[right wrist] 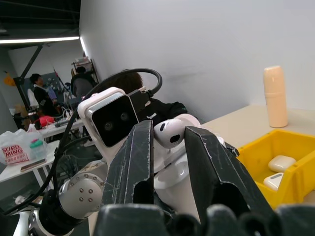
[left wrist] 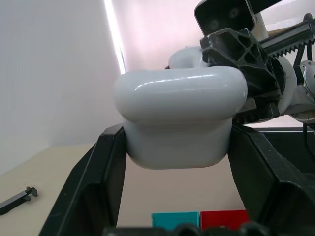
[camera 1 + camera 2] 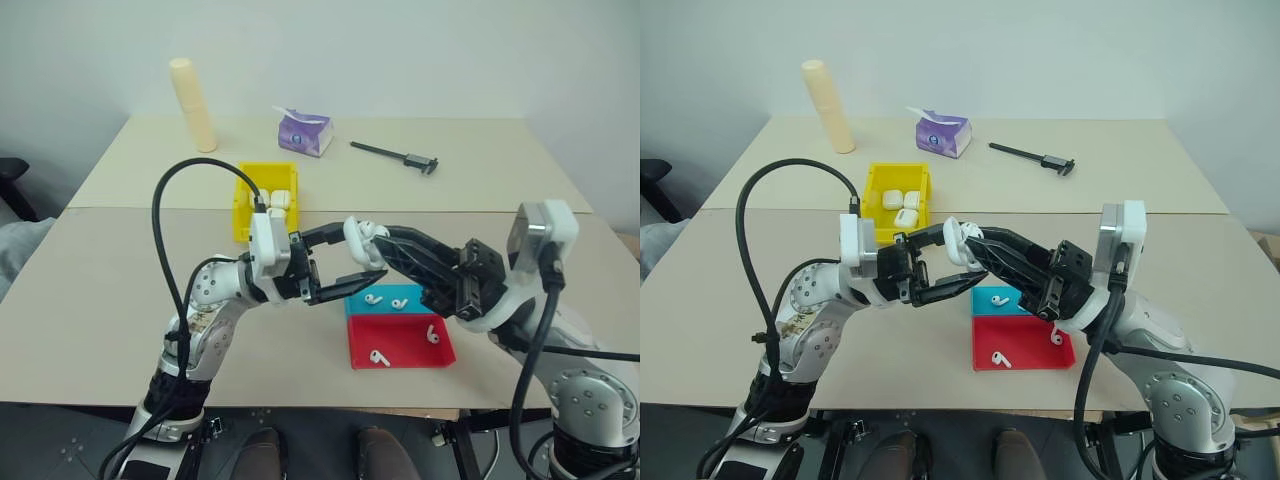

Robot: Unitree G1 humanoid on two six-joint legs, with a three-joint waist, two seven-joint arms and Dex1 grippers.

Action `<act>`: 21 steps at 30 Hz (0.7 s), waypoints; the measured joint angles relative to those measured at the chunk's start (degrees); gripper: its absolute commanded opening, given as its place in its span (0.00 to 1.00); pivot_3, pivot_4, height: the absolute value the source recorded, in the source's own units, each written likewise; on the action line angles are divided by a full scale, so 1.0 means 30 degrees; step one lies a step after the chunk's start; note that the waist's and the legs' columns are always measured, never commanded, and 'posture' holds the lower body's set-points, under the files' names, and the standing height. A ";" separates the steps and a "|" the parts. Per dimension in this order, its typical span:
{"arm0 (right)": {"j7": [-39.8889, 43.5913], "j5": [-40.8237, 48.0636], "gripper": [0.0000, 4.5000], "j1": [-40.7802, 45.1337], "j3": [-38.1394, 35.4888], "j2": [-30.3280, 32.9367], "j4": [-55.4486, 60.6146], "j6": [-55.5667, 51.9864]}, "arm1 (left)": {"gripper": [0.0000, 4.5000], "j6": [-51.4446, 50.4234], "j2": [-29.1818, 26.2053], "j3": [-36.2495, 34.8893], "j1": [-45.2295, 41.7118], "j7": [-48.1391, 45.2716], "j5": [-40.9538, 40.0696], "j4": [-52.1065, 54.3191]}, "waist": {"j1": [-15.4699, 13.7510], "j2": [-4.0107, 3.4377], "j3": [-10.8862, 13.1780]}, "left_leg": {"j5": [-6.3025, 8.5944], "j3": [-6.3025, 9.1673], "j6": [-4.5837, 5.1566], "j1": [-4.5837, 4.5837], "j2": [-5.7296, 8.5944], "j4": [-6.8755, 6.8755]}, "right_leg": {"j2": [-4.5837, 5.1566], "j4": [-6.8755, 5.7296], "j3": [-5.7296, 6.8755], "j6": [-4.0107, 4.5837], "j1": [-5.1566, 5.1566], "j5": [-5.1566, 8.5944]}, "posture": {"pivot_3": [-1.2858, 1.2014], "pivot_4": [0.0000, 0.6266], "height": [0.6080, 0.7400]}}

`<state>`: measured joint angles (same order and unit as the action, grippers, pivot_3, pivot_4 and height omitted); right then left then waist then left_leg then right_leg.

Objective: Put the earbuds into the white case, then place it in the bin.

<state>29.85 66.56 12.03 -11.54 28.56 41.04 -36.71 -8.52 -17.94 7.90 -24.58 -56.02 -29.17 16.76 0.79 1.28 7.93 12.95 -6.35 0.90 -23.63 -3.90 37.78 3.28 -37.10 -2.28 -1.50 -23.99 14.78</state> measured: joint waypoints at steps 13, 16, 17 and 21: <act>0.0807 -0.0534 0.25 -0.0598 -0.0196 0.1674 -0.0008 0.0119 | 0.62 0.0879 -0.0661 -0.0018 0.0076 -0.0502 0.0430 -0.0658 | -0.0010 0.0001 0.0001 | 0.0000 0.0001 0.0000 0.0001 0.0000 0.0001 | -0.0001 0.0001 -0.0001 0.0000 0.0000 0.0000 | 0.52 0.24 1.00; 0.0887 -0.0910 0.25 -0.0732 -0.0194 0.1742 -0.0007 0.0247 | 0.62 0.0987 -0.0682 -0.0017 0.0076 -0.0535 0.0446 -0.0661 | -0.0022 0.0001 0.0001 | 0.0000 0.0000 0.0000 -0.0002 0.0002 0.0001 | 0.0002 0.0003 -0.0001 -0.0001 0.0001 0.0000 | 0.52 0.24 1.00; 0.0904 -0.1098 0.25 -0.0803 -0.0186 0.1774 -0.0005 0.0290 | 0.62 0.1066 -0.0687 -0.0016 0.0077 -0.0540 0.0464 -0.0663 | -0.0025 0.0002 0.0001 | 0.0000 0.0000 0.0000 -0.0002 0.0002 0.0001 | 0.0002 0.0003 -0.0001 -0.0001 0.0000 0.0000 | 0.52 0.24 1.00; 0.1283 -0.1730 0.25 -0.1114 -0.0107 0.1915 0.0018 0.0531 | 0.62 0.1146 -0.0702 0.0011 0.0076 -0.0562 0.0737 -0.0804 | -0.0024 0.0002 0.0001 | 0.0000 0.0001 0.0000 0.0003 0.0000 0.0001 | 0.0000 0.0001 0.0000 -0.0001 0.0002 0.0000 | 0.52 0.24 1.00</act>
<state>33.69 61.37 8.69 -11.86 34.31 41.10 -35.12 -5.09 -20.05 7.93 -24.35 -57.70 -26.96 14.35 0.72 1.28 7.93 12.95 -6.35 0.90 -23.62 -3.90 37.79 3.28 -37.10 -2.28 -1.50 -23.98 14.78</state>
